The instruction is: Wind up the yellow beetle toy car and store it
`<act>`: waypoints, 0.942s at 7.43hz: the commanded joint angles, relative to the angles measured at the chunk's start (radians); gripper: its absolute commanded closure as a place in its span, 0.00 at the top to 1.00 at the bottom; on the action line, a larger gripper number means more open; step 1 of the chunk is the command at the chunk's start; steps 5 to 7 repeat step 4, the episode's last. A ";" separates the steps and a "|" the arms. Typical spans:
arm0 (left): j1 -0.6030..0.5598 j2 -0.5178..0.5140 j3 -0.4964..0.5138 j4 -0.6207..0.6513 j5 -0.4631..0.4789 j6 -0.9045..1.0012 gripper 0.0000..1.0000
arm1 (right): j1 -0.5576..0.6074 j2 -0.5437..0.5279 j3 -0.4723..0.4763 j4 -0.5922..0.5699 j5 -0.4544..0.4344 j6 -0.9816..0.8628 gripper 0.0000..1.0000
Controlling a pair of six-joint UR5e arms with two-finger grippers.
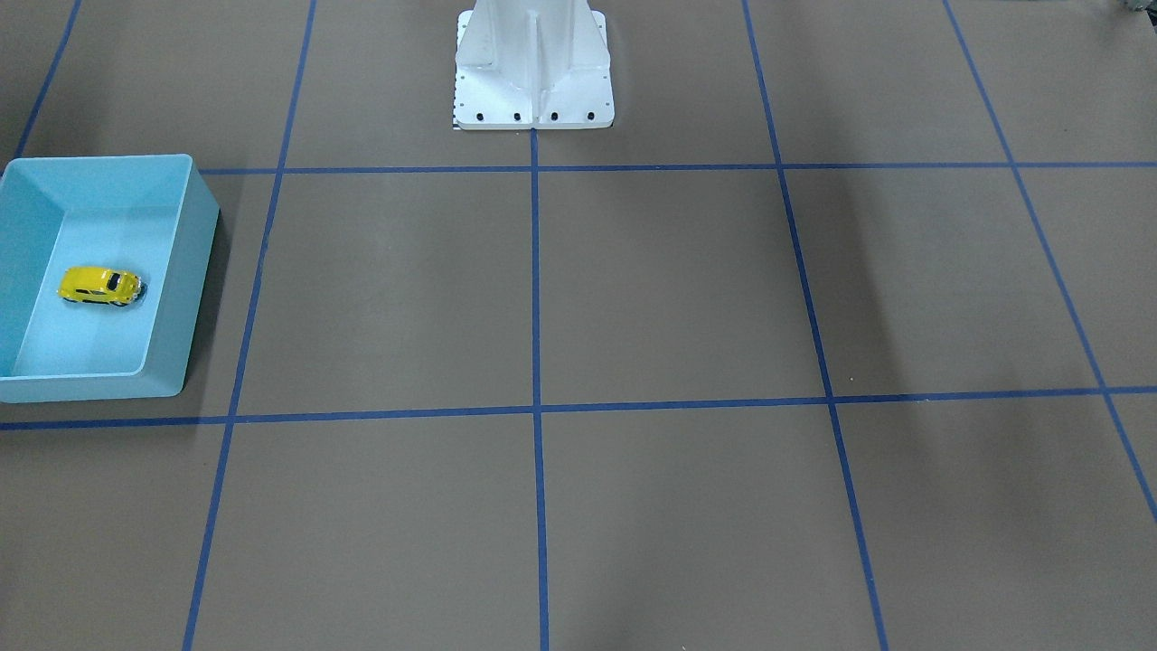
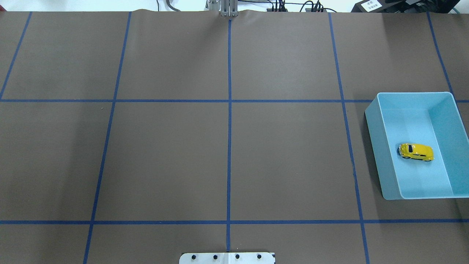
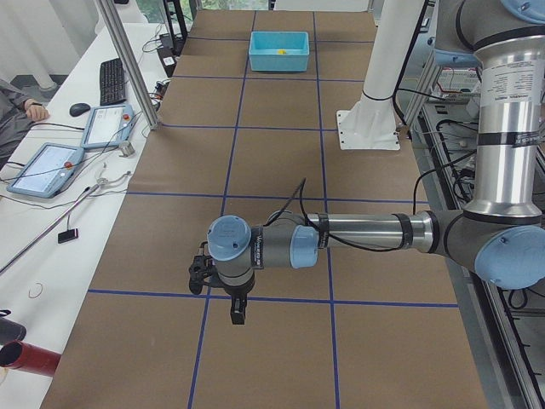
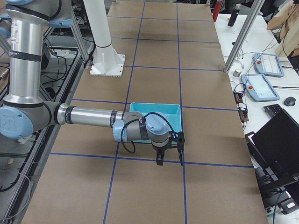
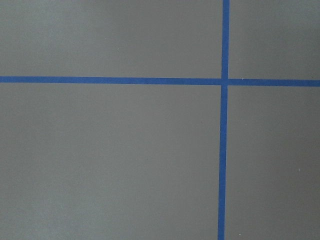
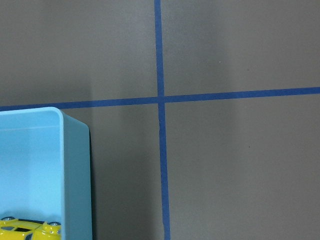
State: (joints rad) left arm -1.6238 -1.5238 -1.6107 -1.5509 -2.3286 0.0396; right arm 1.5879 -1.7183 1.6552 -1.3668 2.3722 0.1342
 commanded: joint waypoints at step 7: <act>-0.001 0.001 0.000 0.002 0.000 -0.001 1.00 | 0.003 -0.001 -0.029 0.002 -0.074 -0.102 1.00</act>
